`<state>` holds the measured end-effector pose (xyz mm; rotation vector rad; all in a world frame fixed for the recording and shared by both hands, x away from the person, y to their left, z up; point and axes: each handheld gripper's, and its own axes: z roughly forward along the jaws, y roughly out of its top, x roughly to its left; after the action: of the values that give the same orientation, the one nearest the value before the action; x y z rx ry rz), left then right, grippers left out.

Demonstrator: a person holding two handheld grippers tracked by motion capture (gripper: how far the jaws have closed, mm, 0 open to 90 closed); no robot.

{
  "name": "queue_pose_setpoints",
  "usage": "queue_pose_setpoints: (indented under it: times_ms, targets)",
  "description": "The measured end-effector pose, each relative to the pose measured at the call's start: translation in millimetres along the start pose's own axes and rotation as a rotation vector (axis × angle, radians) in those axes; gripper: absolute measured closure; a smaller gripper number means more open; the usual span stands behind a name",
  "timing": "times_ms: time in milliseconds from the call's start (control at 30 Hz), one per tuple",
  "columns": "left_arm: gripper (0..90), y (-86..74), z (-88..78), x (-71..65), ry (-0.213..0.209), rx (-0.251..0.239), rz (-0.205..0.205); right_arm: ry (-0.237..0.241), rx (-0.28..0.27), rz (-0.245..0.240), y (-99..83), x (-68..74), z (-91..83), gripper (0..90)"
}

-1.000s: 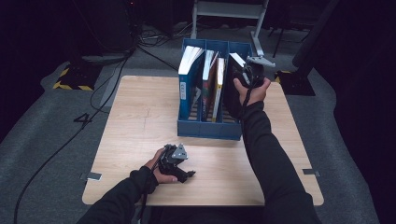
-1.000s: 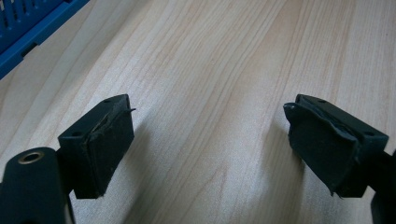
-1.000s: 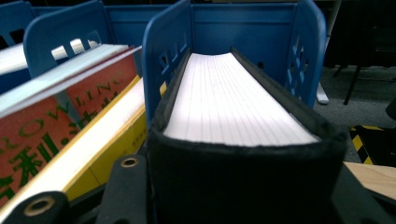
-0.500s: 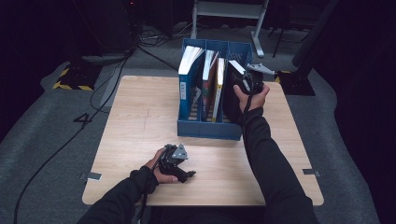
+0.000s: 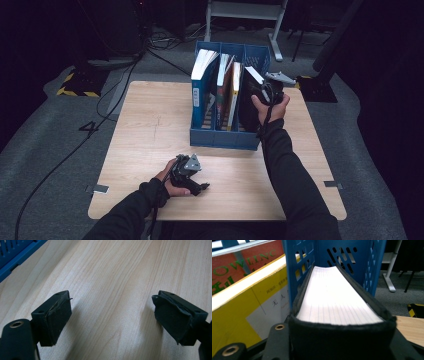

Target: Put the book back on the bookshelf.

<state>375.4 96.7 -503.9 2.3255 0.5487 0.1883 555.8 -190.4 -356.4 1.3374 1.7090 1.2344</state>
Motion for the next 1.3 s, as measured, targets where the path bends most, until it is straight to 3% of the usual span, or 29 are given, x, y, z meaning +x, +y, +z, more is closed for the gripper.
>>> queue_pose_setpoints:
  times_ms: [767, 900, 1067, 1233, 1300]
  targets:
    - [14.5, 0.9, 1.3, -0.3, -0.001, -0.004, -0.002, 0.039, 0.028, -0.072, -22.3, 0.1, -22.9, 49.2]
    - [14.5, 0.9, 1.3, -0.2, -0.002, -0.004, -0.002, 0.078, 0.033, -0.078, -24.0, -2.0, -26.6, 46.4]
    - [14.5, 0.9, 1.3, -0.3, -0.001, -0.004, -0.001, 0.145, 0.041, -0.053, -27.0, -10.4, -32.5, 43.0]
    - [14.5, 0.9, 1.2, -0.3, 0.0, -0.004, -0.001, 0.182, 0.065, -0.117, -36.2, -16.1, -42.1, 41.1]
    - [14.5, 0.8, 1.2, -0.4, -0.001, -0.004, -0.002, 0.188, 0.084, -0.168, -42.6, -19.0, -45.8, 40.7]
